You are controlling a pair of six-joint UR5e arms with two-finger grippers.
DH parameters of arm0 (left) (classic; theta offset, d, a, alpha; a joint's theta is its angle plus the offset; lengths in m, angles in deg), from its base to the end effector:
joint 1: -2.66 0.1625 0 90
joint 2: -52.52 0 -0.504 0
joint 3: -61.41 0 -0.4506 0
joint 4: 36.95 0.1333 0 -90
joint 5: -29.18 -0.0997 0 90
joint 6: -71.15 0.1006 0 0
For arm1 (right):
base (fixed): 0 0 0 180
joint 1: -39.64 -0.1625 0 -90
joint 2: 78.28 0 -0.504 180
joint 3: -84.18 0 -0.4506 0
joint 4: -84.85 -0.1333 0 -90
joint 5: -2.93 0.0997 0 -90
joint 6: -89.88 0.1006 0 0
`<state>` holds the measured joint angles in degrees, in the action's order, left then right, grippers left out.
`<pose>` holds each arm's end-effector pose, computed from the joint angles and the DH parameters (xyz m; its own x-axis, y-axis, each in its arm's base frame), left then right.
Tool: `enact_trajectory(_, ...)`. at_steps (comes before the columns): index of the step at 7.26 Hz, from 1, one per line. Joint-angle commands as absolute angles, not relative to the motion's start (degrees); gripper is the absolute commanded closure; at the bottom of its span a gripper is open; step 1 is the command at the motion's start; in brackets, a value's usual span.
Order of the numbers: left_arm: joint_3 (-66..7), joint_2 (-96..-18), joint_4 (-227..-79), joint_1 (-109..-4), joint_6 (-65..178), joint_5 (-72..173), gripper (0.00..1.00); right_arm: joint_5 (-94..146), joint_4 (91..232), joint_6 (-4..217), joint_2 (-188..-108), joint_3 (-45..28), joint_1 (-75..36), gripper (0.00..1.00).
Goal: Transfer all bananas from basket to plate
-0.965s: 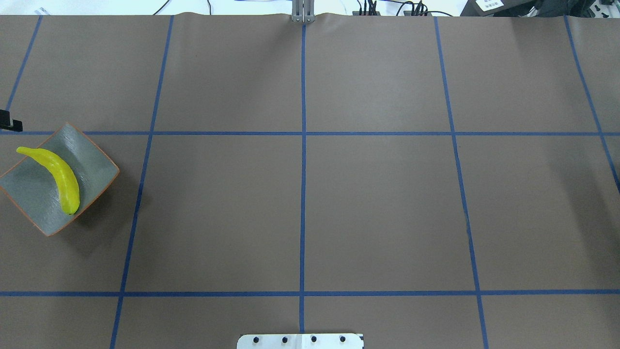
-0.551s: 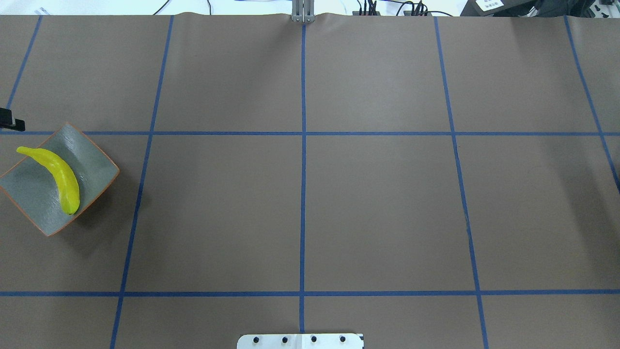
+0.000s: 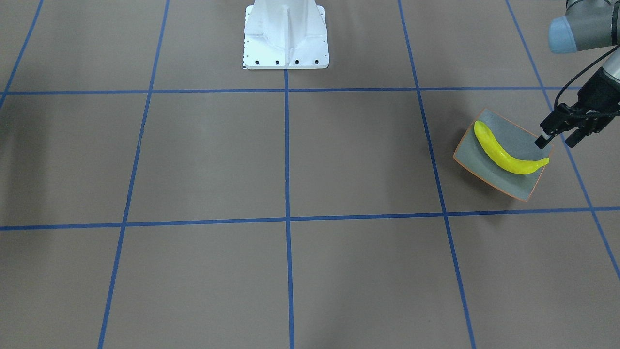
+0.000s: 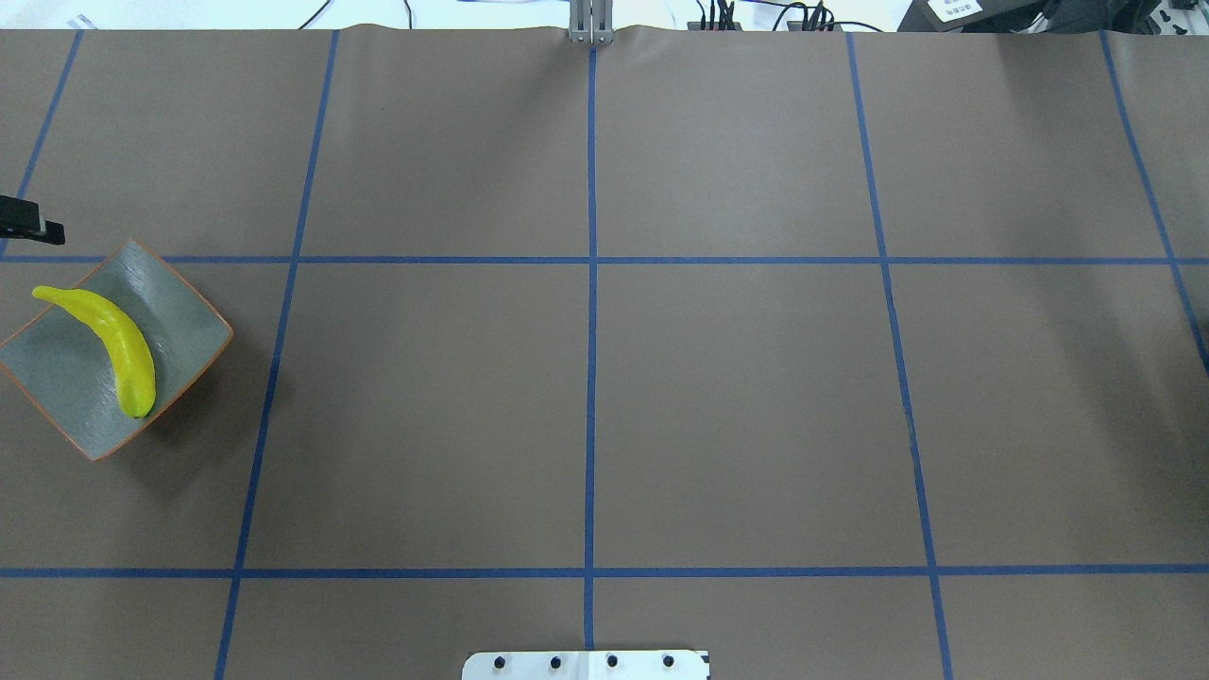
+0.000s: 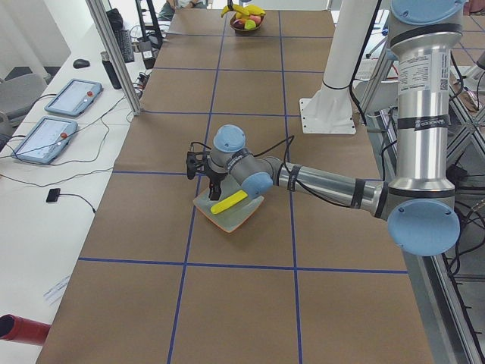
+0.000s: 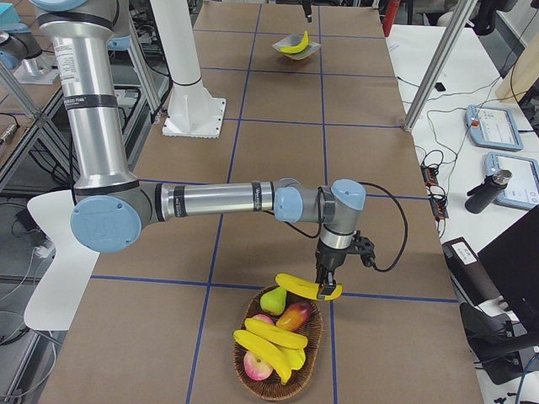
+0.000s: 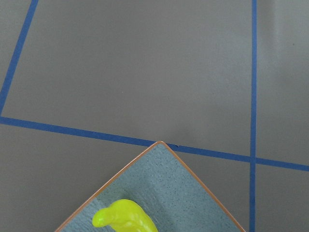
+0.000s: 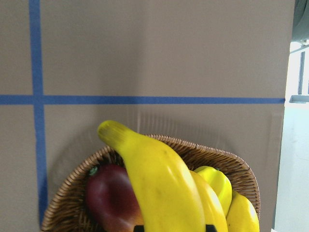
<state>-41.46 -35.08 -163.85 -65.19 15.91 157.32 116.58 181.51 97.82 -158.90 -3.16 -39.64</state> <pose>0.1406 -0.5341 0.5644 0.5274 -0.1063 -0.8429 0.3121 0.9470 0.0759 -0.0258 -0.6357 0.6991 0.9170 -0.0334 0.3974 0.0599 0.9967 -0.0544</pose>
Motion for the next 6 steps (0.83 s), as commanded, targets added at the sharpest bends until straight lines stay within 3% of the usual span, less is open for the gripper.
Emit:
enact_trajectory(1,-39.1,-39.2,-163.9,-65.1,14.1,157.4,0.0,121.3,181.5,105.7,-154.2,-5.1,-34.7,1.0)
enact_trajectory(6,-35.1,-53.2,-163.9,-63.5,0.5,166.2,0.0,125.1,181.0,125.5,-143.7,-13.4,-20.6,1.0)
